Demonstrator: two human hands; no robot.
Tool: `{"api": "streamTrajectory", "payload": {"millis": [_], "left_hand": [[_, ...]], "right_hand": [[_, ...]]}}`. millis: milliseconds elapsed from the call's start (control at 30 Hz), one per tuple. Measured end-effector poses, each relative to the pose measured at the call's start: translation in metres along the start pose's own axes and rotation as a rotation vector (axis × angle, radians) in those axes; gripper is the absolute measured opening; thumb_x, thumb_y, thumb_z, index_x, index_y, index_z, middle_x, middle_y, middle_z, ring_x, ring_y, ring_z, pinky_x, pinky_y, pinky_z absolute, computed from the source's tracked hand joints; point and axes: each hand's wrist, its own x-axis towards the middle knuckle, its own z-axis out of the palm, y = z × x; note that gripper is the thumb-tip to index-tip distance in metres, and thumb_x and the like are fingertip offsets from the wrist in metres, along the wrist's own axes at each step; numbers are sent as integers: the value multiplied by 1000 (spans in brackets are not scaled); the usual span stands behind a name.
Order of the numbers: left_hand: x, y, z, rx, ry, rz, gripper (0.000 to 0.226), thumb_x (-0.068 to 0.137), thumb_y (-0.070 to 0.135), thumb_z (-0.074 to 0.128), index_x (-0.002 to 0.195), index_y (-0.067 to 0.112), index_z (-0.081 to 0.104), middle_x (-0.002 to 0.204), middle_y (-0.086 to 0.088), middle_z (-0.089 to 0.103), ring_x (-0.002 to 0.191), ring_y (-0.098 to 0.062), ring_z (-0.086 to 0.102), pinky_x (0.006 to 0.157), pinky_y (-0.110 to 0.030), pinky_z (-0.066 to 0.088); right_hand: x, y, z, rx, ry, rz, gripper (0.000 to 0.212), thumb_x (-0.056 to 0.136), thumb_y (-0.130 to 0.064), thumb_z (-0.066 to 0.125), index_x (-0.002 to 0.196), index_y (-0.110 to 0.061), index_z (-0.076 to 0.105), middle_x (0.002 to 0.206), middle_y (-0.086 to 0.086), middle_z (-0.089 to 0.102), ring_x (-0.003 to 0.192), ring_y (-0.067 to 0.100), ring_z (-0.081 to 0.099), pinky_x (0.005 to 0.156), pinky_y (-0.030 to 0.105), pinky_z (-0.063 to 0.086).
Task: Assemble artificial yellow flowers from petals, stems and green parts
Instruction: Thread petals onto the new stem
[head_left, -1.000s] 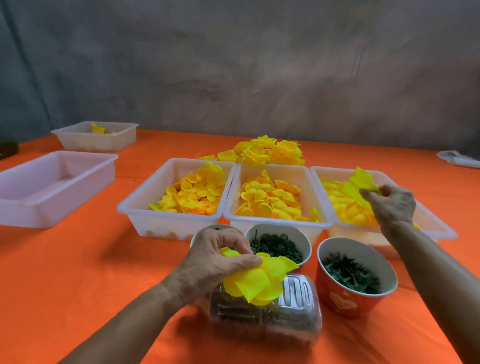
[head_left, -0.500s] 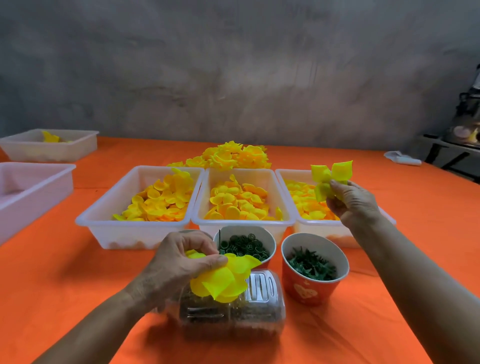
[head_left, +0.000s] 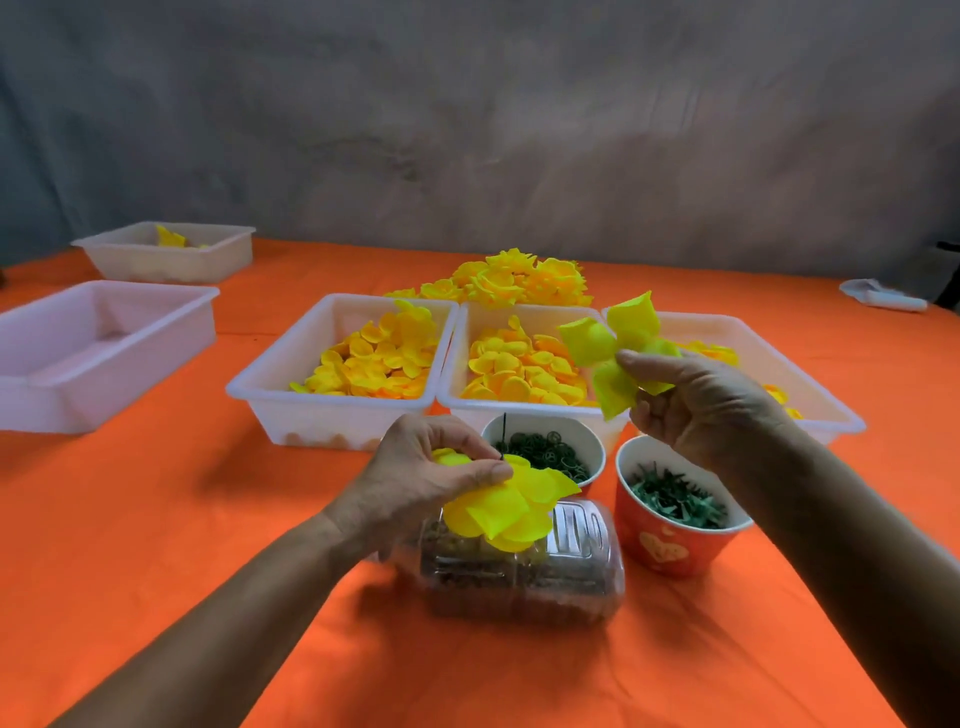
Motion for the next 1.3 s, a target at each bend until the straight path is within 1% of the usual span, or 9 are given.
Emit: {"api": "streamTrajectory", "payload": {"millis": [200,367,567,633,733,900,1067,1233,1300], "left_hand": [[-5,8,-2,68,-16,11,12,64,19,81,71,14,74,85,-6,72,84,-13,65,77,-23,50],[-8,17,-6,26,-48,-29,23,61,20,79,79,7,73,97,-21,70,89,-30,65,82,-43,53],[-9,17,-13,39,-52,-49,39,56,33,79,86,7,74,95,-35,64,87,-56,59,80,-69,44],[-8,15,-15,50,-39,-26,39,57,32,78,86,6,74,92,-22,70,88,-39,66,81,-52,51],[-7,18,-19,24,-48,3,29,69,32,75,84,8,76,80,0,73,78,-7,66,72,-20,50],[-2,32,-22,-46,133,-15,63,53,86,58,70,28,77,76,-1,71,80,-14,62,80,-31,49],[7,59,-11,-56,128,8,40,68,51,70,70,11,73,73,-8,69,68,-5,60,72,-20,45],[10,70,-7,-83,134,-57,30,70,27,77,79,-1,70,89,-24,69,78,-19,58,87,-37,46],[10,70,-7,-132,136,-122,46,60,29,77,89,-6,69,98,-28,68,85,-26,61,99,-46,44]], "right_hand": [[-23,-4,22,-74,-108,-7,33,54,-11,71,86,-12,62,67,2,71,48,6,62,36,11,36],[-33,0,32,-108,-179,6,56,52,-14,71,107,-9,64,85,8,71,57,9,66,47,16,45],[-40,15,39,-99,-246,38,44,56,-10,70,99,-5,67,84,8,74,69,19,71,60,30,59],[-42,19,41,-114,-268,50,50,57,-10,69,106,-5,67,97,13,73,80,25,70,72,39,59],[-43,22,45,-124,-280,76,48,56,-9,67,104,-2,67,92,15,73,69,23,70,65,38,58],[-44,22,47,-124,-271,94,44,57,-9,66,101,-2,67,88,14,72,64,21,70,62,36,58],[-46,15,56,-170,-264,64,56,58,-12,69,112,0,62,102,20,67,78,29,67,77,44,55],[-48,9,65,-207,-277,46,60,56,-12,71,114,-1,61,93,14,68,67,20,67,67,35,57],[-49,9,65,-209,-292,65,57,56,-13,70,111,0,63,92,14,69,68,20,68,69,35,57]]}}
